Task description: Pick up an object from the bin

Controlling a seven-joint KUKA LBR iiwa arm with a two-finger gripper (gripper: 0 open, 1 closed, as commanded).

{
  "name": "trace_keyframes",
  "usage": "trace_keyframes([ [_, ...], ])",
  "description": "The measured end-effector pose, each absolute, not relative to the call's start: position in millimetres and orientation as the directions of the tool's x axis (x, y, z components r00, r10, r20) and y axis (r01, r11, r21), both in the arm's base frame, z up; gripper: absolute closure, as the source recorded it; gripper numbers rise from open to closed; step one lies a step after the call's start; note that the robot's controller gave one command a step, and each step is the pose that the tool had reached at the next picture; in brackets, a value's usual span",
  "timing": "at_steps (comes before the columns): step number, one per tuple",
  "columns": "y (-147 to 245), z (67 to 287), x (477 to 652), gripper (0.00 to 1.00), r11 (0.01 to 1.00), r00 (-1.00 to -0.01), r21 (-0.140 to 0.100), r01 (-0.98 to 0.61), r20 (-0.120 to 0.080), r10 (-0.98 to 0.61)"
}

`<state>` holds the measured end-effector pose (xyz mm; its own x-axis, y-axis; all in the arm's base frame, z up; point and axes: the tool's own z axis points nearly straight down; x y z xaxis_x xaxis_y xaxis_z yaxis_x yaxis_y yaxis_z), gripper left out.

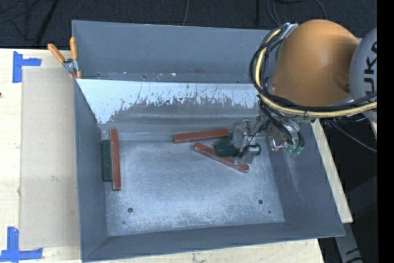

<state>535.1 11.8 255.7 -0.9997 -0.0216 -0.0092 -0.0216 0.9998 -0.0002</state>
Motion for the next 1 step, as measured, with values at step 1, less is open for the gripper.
trace_keyframes([
  [1, -12.9, 287.6, 538.1, 1.00, 1.000, -1.000, -0.001, 0.001, -0.005, 0.001],
])
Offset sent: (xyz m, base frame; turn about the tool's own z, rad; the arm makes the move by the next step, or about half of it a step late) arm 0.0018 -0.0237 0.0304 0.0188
